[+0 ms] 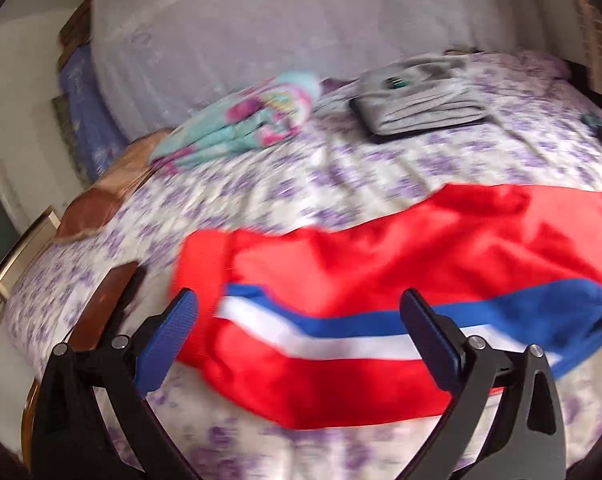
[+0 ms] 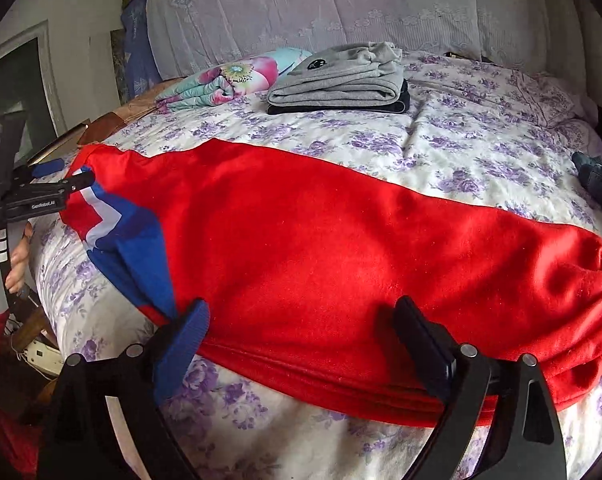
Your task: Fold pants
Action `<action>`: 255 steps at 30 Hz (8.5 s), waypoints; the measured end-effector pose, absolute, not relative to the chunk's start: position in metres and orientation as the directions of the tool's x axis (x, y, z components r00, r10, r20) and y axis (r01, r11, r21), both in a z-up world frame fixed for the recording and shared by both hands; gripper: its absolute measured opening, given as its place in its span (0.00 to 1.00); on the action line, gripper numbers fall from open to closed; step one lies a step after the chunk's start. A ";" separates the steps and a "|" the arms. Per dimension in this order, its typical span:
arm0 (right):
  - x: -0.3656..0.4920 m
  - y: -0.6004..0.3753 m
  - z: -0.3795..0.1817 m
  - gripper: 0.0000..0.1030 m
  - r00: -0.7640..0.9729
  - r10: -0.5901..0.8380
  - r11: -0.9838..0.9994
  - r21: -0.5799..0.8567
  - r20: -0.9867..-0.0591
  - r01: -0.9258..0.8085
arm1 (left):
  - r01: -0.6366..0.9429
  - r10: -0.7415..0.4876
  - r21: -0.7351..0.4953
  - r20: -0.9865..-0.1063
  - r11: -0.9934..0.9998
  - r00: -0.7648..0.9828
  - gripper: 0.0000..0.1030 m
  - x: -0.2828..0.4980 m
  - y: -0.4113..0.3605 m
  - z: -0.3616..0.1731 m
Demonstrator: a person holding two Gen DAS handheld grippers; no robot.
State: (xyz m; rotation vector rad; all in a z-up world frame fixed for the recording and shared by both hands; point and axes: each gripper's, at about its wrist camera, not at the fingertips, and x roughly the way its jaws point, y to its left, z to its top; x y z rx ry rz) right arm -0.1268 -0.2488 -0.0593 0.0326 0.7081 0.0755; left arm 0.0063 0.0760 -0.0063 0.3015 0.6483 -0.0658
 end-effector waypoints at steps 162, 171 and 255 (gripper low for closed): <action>-0.100 -0.237 -0.019 0.97 0.846 -0.089 0.987 0.070 -0.526 0.147 | 0.065 -0.054 -0.011 -0.699 0.998 0.713 0.96 0.048 0.114 -0.053; -0.080 -0.251 -0.047 0.97 0.695 -0.269 0.963 -0.172 -0.667 0.207 | 0.065 -0.050 -0.006 -0.703 0.998 0.710 0.96 0.050 0.113 -0.054; -0.140 -0.371 -0.048 0.97 0.753 -0.125 0.926 0.197 -0.646 0.322 | 0.639 -0.414 0.353 -0.535 0.683 0.737 0.48 -0.093 -0.187 -0.008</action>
